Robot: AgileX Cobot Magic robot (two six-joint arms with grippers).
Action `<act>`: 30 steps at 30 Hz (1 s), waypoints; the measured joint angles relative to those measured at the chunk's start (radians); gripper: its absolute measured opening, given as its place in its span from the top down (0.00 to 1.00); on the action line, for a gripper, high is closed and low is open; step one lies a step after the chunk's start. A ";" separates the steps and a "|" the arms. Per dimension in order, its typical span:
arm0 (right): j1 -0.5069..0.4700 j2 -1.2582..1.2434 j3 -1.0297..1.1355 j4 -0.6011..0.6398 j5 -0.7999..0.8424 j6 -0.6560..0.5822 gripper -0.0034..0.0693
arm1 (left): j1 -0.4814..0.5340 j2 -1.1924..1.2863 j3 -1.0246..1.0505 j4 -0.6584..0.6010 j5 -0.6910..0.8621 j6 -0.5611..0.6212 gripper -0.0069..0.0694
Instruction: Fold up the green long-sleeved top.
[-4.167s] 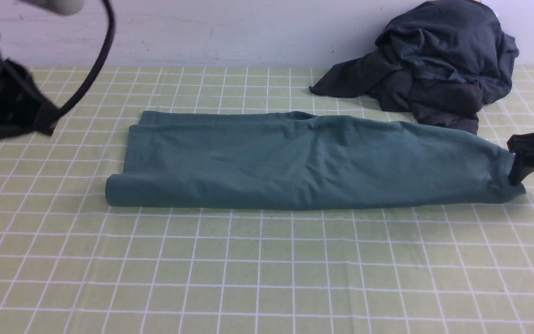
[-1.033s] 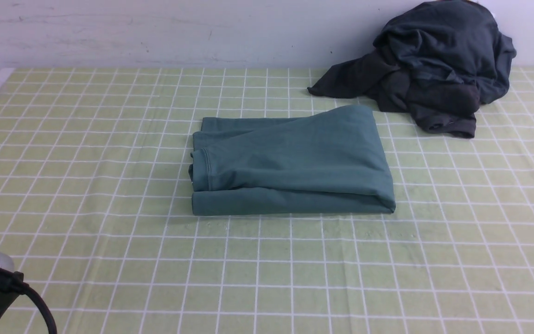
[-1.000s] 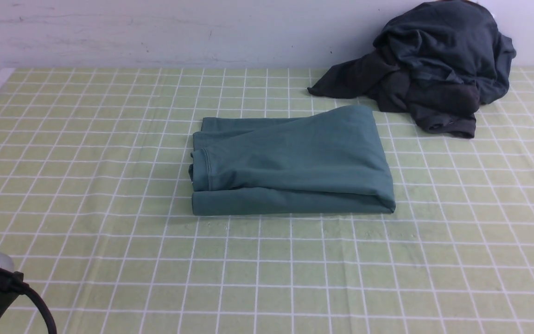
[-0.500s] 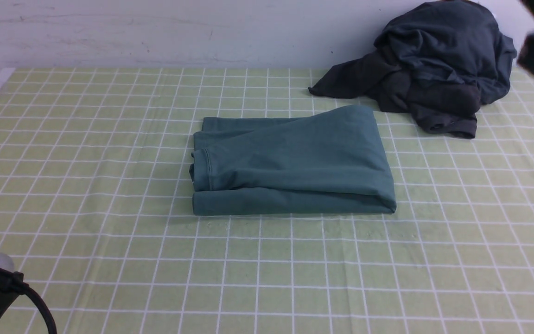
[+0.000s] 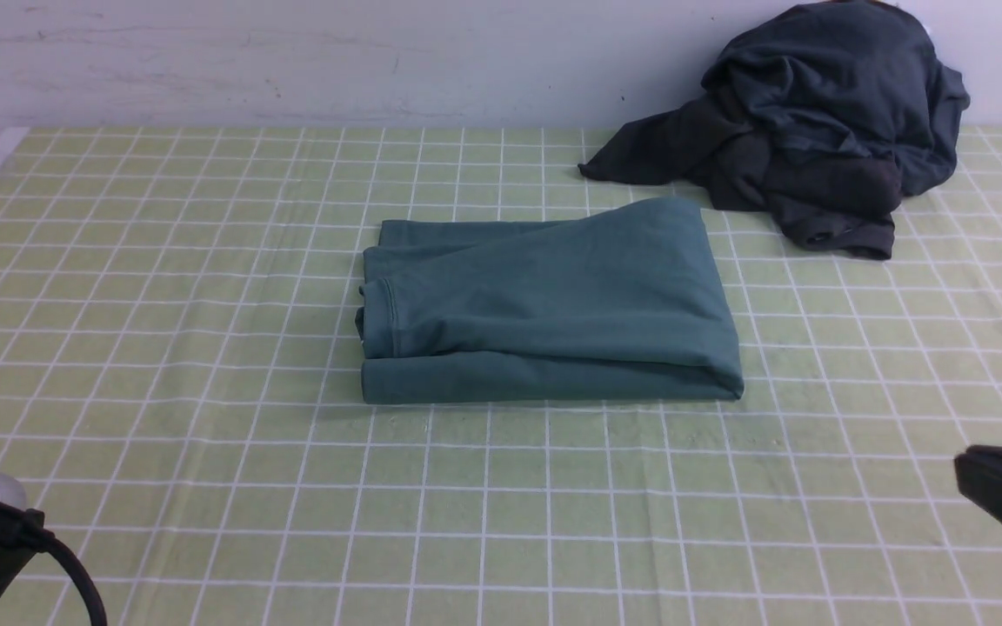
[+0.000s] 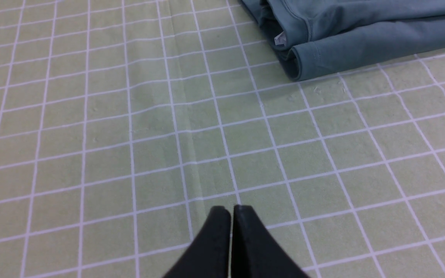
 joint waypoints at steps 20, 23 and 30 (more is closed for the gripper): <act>-0.185 -0.418 0.509 -0.043 -0.699 0.015 0.97 | 0.000 0.000 0.000 -0.002 0.001 0.000 0.91; -0.247 -0.527 0.526 -0.048 -0.669 0.020 0.97 | 0.000 0.000 0.000 -0.002 0.001 0.000 0.91; -0.362 -0.620 0.526 -0.149 -0.348 0.177 0.97 | 0.000 0.001 0.000 -0.002 0.006 0.000 0.91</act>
